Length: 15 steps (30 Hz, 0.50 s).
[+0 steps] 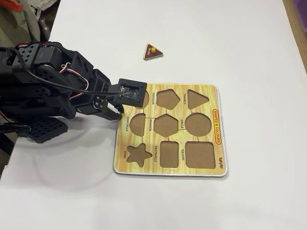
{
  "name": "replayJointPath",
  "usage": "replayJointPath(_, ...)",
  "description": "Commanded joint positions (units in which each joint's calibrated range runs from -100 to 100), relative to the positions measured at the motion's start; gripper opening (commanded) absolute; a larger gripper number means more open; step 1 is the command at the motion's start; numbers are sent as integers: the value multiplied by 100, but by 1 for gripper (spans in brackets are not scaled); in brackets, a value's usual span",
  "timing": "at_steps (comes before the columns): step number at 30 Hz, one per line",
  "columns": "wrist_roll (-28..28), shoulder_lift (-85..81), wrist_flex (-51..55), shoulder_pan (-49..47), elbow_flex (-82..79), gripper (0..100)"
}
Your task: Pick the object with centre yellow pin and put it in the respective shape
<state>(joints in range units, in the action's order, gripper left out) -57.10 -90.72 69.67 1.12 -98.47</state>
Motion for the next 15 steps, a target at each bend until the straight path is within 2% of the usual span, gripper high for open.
replayJointPath(1, 25, 51, 103, 34, -36, 6)
replayJointPath(15, 9, 93, 77, 64, -36, 5)
